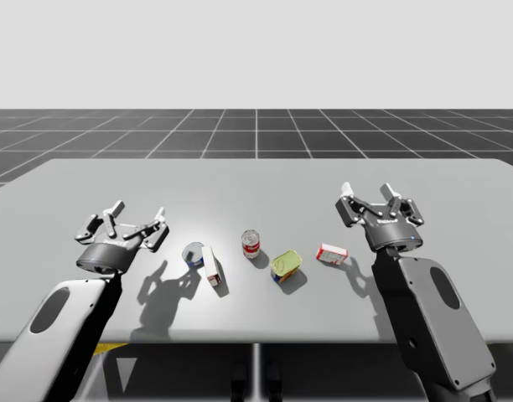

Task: Lift the gelatin box off the table.

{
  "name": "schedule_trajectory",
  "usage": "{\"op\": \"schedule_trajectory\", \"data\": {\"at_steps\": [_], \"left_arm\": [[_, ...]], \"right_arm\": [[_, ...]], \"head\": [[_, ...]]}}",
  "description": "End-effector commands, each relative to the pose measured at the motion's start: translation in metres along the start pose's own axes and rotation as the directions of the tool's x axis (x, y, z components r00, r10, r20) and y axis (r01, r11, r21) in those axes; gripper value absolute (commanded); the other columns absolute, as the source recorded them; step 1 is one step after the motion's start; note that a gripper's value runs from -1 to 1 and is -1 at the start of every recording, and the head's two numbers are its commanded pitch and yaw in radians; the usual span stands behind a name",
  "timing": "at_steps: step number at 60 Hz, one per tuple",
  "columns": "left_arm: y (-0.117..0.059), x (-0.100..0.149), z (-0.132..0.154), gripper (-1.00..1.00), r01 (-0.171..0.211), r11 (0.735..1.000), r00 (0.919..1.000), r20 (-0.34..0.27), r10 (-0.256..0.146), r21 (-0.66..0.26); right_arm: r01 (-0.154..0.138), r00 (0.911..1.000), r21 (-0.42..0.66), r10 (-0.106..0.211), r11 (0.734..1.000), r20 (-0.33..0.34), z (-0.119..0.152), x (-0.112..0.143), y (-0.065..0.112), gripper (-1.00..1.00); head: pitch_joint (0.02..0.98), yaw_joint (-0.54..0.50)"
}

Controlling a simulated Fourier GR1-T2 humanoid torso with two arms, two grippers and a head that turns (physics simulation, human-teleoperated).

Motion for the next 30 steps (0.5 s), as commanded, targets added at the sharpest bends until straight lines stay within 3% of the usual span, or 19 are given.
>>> {"op": "schedule_trajectory", "data": {"at_steps": [1, 2, 6, 11, 30], "left_arm": [[-0.0003, 0.0002, 0.0002, -1.00, -0.001, 1.000, 1.0000, 0.001, 0.001, -0.001], [-0.0004, 0.0003, 0.0002, -1.00, -0.001, 1.000, 1.0000, 0.001, 0.001, -0.001], [-0.0006, 0.0004, 0.0004, -1.00, -0.002, 1.000, 1.0000, 0.002, 0.002, -0.002], [-0.0010, 0.0002, 0.0005, -1.00, 0.000, 1.000, 1.0000, 0.000, 0.000, -0.003], [-0.0010, -0.0007, 0.0002, -1.00, 0.010, 1.000, 0.9999, -0.012, -0.010, -0.003]], "right_arm": [[0.009, 0.9998, 0.000, -0.009, 1.000, -0.019, 0.0030, 0.0000, 0.0022, -1.00], [-0.010, 0.9999, 0.008, 0.010, 1.000, -0.011, 0.0031, 0.0002, 0.0023, -1.00], [0.032, 0.9994, 0.027, -0.032, 0.999, -0.010, 0.0017, 0.0009, 0.0024, -1.00], [0.021, 0.9995, 0.033, -0.020, 0.999, -0.024, 0.0011, -0.0001, 0.0025, -1.00], [0.021, 0.9994, 0.036, -0.020, 0.999, -0.028, 0.0000, 0.0001, 0.0034, -1.00]], "head": [[0.082, 0.02], [0.085, 0.02], [0.095, 0.01], [0.125, 0.01], [0.430, 0.00]]}}
